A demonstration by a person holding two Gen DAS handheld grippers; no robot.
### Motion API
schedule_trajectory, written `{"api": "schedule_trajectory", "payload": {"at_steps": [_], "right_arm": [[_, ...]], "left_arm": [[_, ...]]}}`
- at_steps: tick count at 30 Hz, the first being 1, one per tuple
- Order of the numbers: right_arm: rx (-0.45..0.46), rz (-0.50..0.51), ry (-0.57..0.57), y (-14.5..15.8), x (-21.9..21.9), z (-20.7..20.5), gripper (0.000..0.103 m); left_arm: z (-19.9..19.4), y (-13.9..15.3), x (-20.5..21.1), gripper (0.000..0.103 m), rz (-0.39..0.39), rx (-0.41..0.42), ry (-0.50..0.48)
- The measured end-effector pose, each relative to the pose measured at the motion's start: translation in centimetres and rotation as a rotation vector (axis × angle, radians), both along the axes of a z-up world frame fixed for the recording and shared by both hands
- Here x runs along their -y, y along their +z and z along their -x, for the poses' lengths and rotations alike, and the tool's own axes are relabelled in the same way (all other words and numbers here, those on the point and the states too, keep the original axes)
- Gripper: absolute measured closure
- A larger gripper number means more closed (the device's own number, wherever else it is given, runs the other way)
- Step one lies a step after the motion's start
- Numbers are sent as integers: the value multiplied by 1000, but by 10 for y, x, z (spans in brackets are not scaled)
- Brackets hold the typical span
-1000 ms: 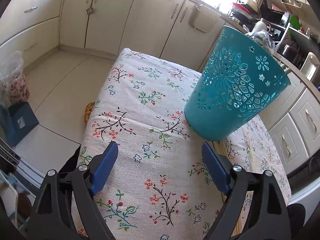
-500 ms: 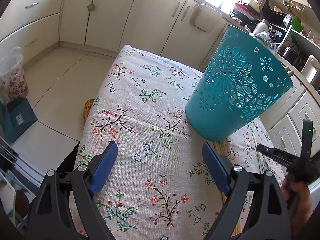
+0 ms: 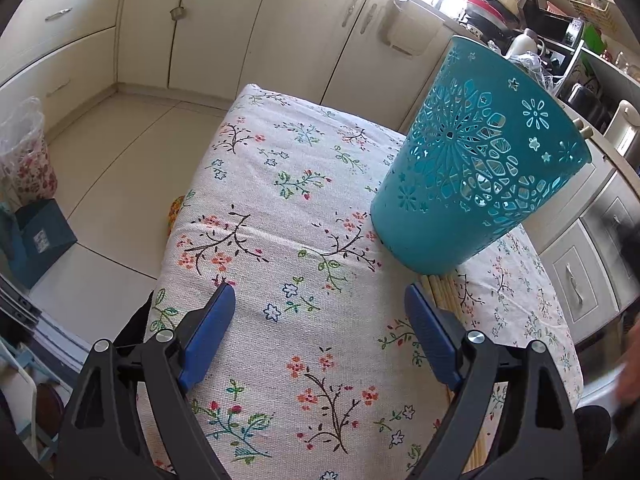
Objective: Organize utensils
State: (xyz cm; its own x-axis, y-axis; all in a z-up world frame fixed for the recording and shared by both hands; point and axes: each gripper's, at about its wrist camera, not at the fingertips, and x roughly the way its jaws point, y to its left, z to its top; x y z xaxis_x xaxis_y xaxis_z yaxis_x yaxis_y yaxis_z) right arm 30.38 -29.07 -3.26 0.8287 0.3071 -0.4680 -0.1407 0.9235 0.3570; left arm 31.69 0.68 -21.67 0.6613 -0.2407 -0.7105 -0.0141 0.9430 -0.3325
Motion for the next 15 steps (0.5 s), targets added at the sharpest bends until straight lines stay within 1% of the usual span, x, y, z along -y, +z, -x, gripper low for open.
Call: {"api": "schedule_trajectory", "payload": {"at_steps": [2, 4, 5, 7, 9, 10, 12, 15], "right_arm": [[129, -57, 20, 36, -16, -5, 97], [225, -74, 20, 57, -36, -14, 97], [264, -74, 8, 65, -48, -21, 97], [299, -64, -4, 66, -66, -37, 97], [304, -35, -28, 57, -79, -53, 97], [292, -29, -30, 52, -83, -57, 97], [238, 2, -34, 34, -89, -76, 97], [167, 20, -14, 17, -91, -77, 95]], "left_arm": [[0, 0, 1, 20, -3, -2, -3], [0, 0, 0, 20, 2, -2, -3], [0, 0, -1, 20, 5, -2, -2], [0, -1, -1, 20, 9, -1, -2], [1, -1, -1, 20, 12, 0, -3], [0, -1, -2, 20, 13, 0, -3], [1, -1, -3, 20, 18, 2, -5], [1, -1, -4, 20, 25, 3, -8]]}}
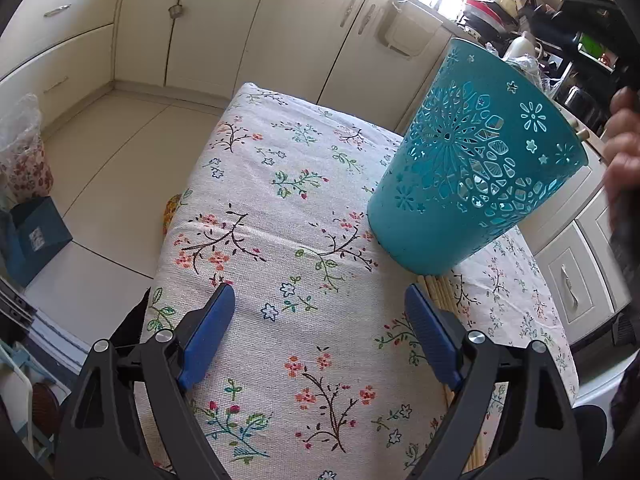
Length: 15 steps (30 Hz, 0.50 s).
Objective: Organize utensils
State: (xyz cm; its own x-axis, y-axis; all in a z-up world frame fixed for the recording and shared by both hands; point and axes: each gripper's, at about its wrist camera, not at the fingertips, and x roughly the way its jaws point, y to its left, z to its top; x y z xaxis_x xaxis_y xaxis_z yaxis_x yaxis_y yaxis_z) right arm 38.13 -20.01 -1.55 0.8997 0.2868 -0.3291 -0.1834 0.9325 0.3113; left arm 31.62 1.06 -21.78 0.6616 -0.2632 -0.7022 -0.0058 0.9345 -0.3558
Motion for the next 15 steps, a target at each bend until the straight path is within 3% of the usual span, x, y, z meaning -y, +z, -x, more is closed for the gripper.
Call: {"api": "schedule_trajectory", "payload": {"at_steps": [7, 10, 15], "right_arm": [[-27, 33, 36, -8, 12, 31, 94], [-34, 33, 30, -10, 21, 47, 87], [-118, 13, -6, -40, 43, 89, 85]], "left_arm": [[0, 0, 0, 20, -1, -1, 1], [0, 0, 2, 20, -7, -3, 3], [0, 1, 2, 20, -8, -3, 8]]}}
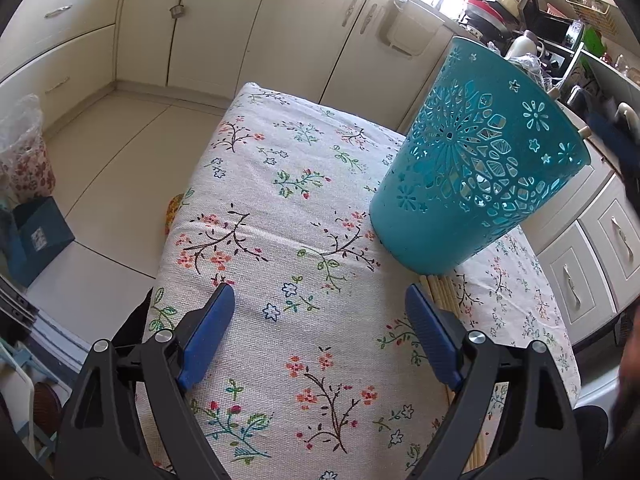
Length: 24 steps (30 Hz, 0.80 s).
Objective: Organize utensils
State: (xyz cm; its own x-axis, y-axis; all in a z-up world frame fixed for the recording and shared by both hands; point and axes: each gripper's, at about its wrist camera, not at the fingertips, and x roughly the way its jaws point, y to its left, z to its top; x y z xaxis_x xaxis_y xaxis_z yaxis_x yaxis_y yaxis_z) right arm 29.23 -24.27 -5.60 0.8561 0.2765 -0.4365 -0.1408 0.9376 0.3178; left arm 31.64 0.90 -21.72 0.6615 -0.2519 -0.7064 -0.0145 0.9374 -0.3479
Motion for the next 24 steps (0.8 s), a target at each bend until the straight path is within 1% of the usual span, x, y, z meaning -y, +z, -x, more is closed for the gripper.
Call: {"api": "schedule_trajectory", "payload": {"at_steps": [1, 2, 3, 4, 5, 7, 9, 11, 12, 15, 18, 20, 22, 24], "right_arm": [[-50, 5, -1, -14, 2, 6, 85], [-120, 13, 6, -34, 3, 11, 85], [-162, 20, 11, -49, 2, 14, 85], [-203, 33, 17, -63, 1, 15, 87], [-270, 50, 32, -83, -2, 14, 90], [-326, 50, 45, -103, -5, 9, 90], [-363, 71, 63, -116, -11, 1, 90], [-367, 102, 73, -120, -17, -3, 90], [-380, 139, 77, -123, -22, -7, 90], [-374, 170, 71, -125, -24, -7, 91], [-377, 177, 79, -126, -24, -7, 91], [-376, 212, 88, -126, -28, -8, 91], [-370, 271, 97, -126, -33, -5, 91], [-372, 326, 117, -124, -37, -4, 91]], "left_arm": [[0, 0, 0, 20, 0, 0, 1], [0, 0, 0, 20, -1, 0, 3], [0, 0, 0, 20, -3, 0, 4], [0, 0, 0, 20, -4, -1, 4], [0, 0, 0, 20, -5, -1, 4], [1, 0, 0, 20, -4, 0, 5], [0, 0, -1, 20, -4, 0, 6], [0, 0, -1, 20, -6, -1, 8], [0, 0, -1, 20, -7, -1, 8], [0, 0, -1, 20, -11, -2, 9], [0, 0, 0, 19, -17, -4, 8], [-1, 0, 2, 19, -27, -7, 7], [-1, 1, 6, 18, -46, -11, 5], [-3, 2, 16, 17, -91, -26, -22]]}}
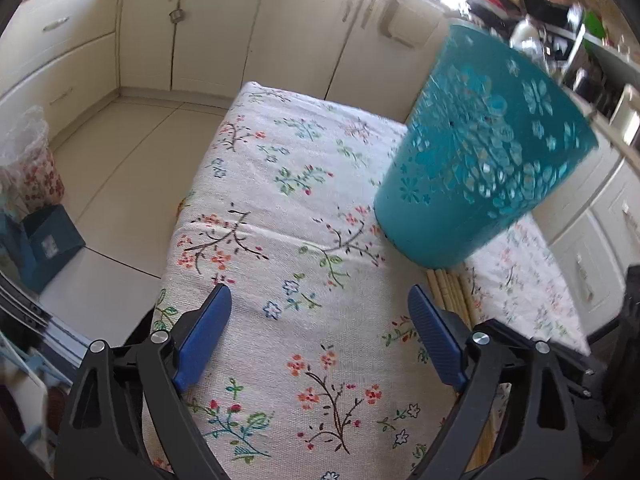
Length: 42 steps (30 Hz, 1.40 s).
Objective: Organize utensils
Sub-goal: 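Grasp a wooden stick from the bundle with the left gripper, then lift the stick with the left gripper over the teal basket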
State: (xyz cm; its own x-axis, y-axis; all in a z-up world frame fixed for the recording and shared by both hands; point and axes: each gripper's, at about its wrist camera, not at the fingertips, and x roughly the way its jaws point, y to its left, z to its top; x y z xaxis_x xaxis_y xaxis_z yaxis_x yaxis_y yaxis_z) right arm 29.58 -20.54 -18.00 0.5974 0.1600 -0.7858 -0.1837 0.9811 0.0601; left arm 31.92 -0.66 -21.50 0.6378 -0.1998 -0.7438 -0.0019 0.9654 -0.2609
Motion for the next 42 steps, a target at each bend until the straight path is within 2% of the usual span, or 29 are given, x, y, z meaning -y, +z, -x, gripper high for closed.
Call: {"api": "schedule_trajectory", "payload": {"at_steps": [3, 10, 16, 21, 22, 25, 28, 31, 34, 36, 37, 39, 42], "right_arm": [[-14, -5, -7, 4, 15, 3, 95], [-41, -206, -84, -2, 56, 6, 98], [-41, -233, -88, -2, 55, 6, 96], [-44, -252, -89, -2, 58, 5, 96], [-43, -253, -90, -2, 59, 5, 96], [-38, -248, -91, -1, 59, 4, 96], [-36, -251, -91, -2, 61, 3, 95], [-27, -236, -90, -2, 58, 5, 95], [-13, -202, -86, -1, 52, 5, 95], [-9, -197, -85, -1, 50, 5, 95], [-9, -197, -85, -1, 51, 5, 95], [-10, -201, -85, -1, 51, 5, 95], [-11, -202, -86, -2, 50, 4, 95]], "left_arm": [[1, 4, 15, 17, -16, -7, -58], [-3, 2, 51, 17, -87, -58, -91], [-7, -5, 73, 17, -199, -86, -102], [-3, -5, 75, 19, -219, -87, -76], [-3, -5, 78, 19, -242, -84, -82], [-2, -5, 84, 27, -278, -77, -97], [-2, -3, 83, 31, -270, -76, -96], [-2, -2, 84, 37, -277, -66, -107], [-2, 0, 92, 59, -279, -42, -164], [-2, 1, 100, 87, -277, -31, -226], [-3, 1, 103, 93, -268, -31, -248], [-6, 1, 101, 98, -229, -37, -266], [-8, 3, 91, 98, -174, -79, -258]]}}
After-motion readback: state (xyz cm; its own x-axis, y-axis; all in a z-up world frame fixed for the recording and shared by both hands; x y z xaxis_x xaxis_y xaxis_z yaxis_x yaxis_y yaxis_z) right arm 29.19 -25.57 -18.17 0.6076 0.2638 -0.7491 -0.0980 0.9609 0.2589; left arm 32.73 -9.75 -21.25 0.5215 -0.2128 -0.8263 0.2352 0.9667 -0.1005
